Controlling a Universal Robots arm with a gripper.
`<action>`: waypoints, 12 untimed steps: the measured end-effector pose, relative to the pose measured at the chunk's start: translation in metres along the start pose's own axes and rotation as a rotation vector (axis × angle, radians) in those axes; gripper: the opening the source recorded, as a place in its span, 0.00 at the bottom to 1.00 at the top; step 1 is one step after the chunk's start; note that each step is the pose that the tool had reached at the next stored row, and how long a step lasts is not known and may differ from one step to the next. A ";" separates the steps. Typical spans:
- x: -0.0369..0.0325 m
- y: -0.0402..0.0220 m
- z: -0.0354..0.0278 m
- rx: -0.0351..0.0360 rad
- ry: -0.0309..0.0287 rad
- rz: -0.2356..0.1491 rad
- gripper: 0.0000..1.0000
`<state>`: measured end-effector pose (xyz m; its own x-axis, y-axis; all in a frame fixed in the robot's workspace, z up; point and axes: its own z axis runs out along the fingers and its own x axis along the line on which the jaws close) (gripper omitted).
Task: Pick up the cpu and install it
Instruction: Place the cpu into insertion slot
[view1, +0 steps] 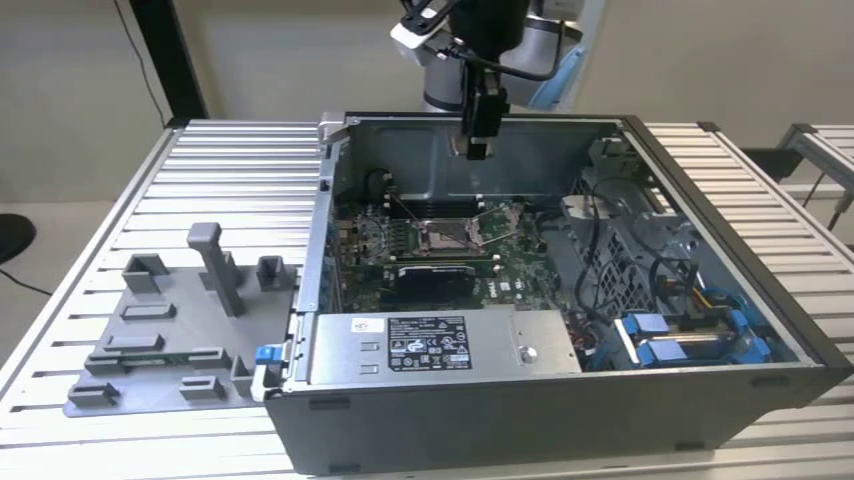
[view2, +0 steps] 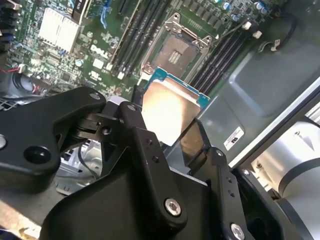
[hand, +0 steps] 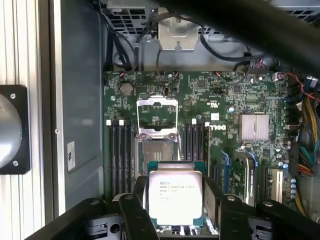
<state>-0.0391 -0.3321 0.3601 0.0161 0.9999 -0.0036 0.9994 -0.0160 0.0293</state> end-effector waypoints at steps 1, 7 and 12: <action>0.0002 0.0000 0.0016 0.0000 0.0009 0.000 0.00; 0.0011 -0.0004 0.0116 0.0001 0.0062 0.000 0.00; 0.0015 -0.0006 0.0191 0.0002 0.0131 0.000 0.00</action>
<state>-0.0391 -0.3307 0.3410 0.0162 0.9998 0.0095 0.9994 -0.0164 0.0291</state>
